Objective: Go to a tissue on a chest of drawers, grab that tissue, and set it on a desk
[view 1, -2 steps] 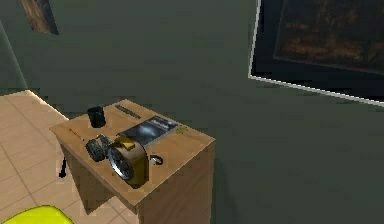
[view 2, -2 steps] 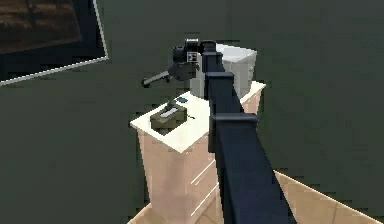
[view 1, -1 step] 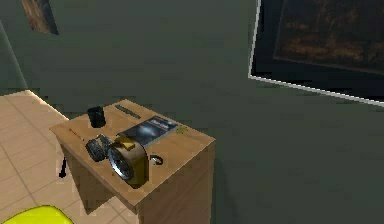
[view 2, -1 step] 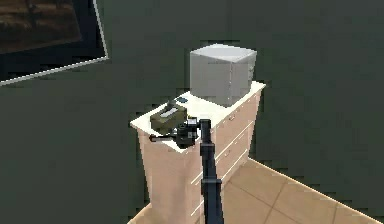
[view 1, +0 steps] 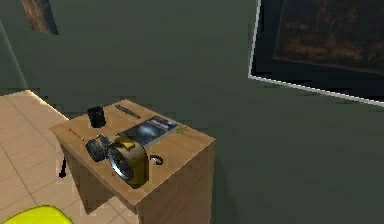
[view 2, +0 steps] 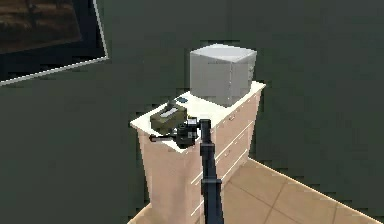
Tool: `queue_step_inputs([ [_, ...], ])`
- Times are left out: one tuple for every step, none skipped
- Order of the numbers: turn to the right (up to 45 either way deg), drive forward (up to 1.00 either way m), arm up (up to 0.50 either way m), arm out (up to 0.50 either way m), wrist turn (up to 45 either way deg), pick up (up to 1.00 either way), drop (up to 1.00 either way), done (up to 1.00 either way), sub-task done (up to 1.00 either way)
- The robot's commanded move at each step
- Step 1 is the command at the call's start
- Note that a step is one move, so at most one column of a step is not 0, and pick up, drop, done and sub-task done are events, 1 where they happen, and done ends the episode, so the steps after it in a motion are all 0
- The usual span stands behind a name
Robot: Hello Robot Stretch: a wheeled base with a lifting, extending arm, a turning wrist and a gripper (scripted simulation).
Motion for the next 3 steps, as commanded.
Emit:
queue_step_inputs([
  [0.0, 0.0, 0.1, 0.0, 0.0, 0.0, 0.0, 0.0, 0.0],
  [0.0, 0.0, 0.18, 0.0, 0.0, 0.0, 0.0, 0.0, 0.0],
  [0.0, 0.0, 0.0, 0.0, -45.0, 0.0, 0.0, 0.0, 0.0],
])
